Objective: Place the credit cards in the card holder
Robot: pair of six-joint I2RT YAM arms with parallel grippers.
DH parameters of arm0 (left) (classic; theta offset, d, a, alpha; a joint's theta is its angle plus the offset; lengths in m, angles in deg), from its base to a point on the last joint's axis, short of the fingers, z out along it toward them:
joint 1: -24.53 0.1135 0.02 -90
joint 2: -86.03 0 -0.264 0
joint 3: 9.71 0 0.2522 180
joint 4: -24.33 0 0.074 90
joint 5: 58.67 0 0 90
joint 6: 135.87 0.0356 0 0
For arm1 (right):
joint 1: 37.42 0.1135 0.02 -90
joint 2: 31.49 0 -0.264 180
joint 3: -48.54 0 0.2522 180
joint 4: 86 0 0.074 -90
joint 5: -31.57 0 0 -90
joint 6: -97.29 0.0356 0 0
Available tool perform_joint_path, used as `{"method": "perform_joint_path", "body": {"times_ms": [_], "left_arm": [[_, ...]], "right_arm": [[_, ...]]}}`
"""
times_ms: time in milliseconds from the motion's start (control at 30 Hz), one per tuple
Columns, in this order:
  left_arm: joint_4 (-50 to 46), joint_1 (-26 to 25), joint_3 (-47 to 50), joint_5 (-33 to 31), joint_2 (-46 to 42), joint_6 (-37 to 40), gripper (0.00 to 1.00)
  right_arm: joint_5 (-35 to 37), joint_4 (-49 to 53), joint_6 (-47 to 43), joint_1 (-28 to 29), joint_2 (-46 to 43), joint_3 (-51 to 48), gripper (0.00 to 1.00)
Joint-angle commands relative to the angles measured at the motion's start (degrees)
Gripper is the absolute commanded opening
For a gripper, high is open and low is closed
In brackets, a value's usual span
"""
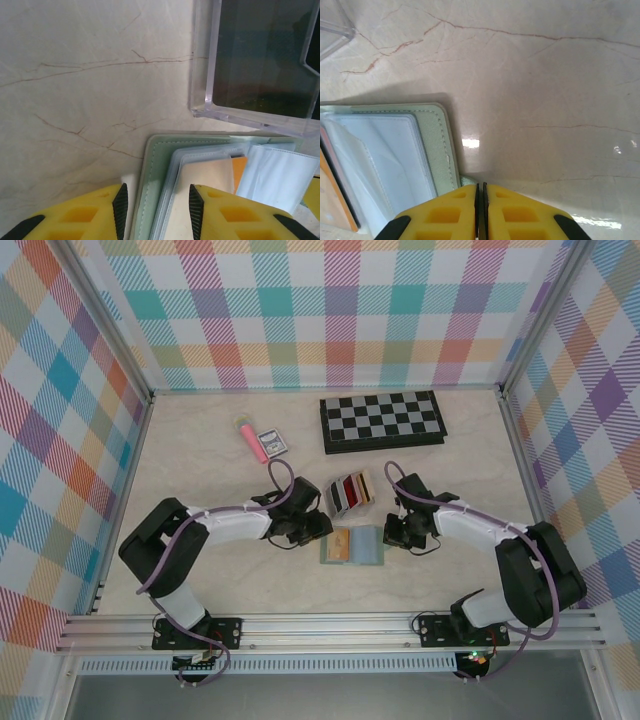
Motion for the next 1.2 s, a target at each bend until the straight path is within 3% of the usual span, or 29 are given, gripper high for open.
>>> {"method": "perform_joint_path", "body": {"times_ms": [0, 300, 700, 867, 1167], "left_arm": [[2.2, 0.1, 0.6, 1.9, 1.4, -0.1, 0.39], [10.5, -0.3, 2.3, 9.3, 0.4, -1.6, 0.32], [16.8, -1.2, 1.7, 14.0, -4.7, -3.8, 0.31], [17.1, -2.9, -1.1, 15.3, -1.3, -3.7, 0.32], [16.0, -7.0, -7.6, 14.8, 8.4, -4.6, 0.34]], "right_arm": [[-1.3, -0.8, 0.3, 0.1, 0.7, -0.7, 0.13], [-2.6, -2.1, 0.7, 0.1, 1.6, -1.0, 0.13], [-2.7, -2.4, 1.1, 0.1, 1.5, -1.1, 0.13], [-3.4, -2.9, 1.9, 0.1, 0.8, -1.0, 0.14], [3.7, 5.5, 1.3, -0.4, -5.6, 0.3, 0.24]]}}
